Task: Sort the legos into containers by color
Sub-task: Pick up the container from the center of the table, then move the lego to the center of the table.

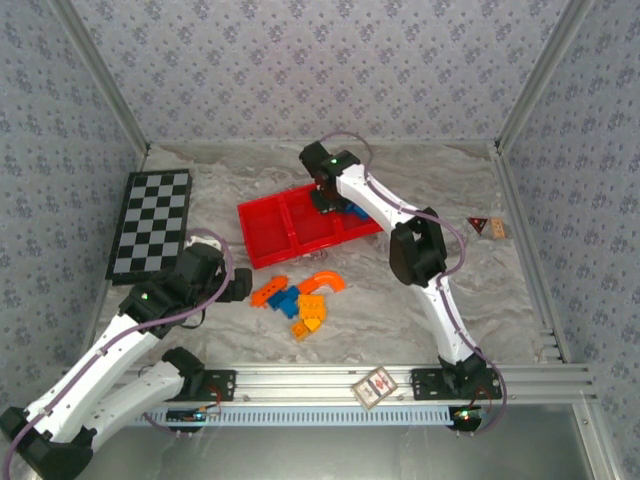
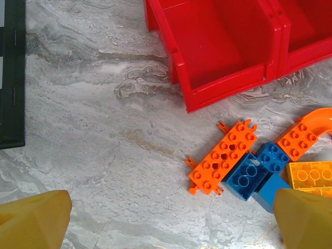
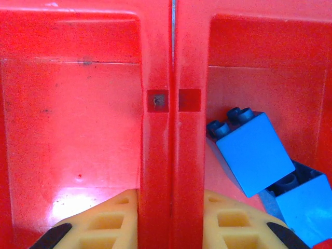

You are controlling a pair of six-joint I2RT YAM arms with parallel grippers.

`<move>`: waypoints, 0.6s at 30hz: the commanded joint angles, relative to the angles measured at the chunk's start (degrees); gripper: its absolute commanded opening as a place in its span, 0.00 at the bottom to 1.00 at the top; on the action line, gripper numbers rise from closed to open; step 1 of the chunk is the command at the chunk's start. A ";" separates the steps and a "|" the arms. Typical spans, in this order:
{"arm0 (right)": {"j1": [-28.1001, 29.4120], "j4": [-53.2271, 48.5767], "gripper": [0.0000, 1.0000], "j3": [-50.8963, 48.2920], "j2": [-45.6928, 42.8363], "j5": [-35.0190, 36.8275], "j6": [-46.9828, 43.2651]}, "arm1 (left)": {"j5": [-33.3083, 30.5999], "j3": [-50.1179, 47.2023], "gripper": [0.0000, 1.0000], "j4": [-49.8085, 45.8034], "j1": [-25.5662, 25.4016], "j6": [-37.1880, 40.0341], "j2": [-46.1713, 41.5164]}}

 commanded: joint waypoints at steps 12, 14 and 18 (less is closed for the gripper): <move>-4.61 4.91 0.12 1.15 -6.52 0.09 7.77 | -1.08 0.21 1.00 -0.18 -0.29 -0.09 -1.36; -5.77 7.42 0.12 0.46 -5.89 -0.02 8.82 | -1.06 0.21 1.00 -0.18 -0.38 -0.14 -1.52; -7.43 12.83 0.11 -0.79 -4.58 -0.65 9.43 | -1.16 0.21 1.00 -0.18 -0.40 -0.14 -1.51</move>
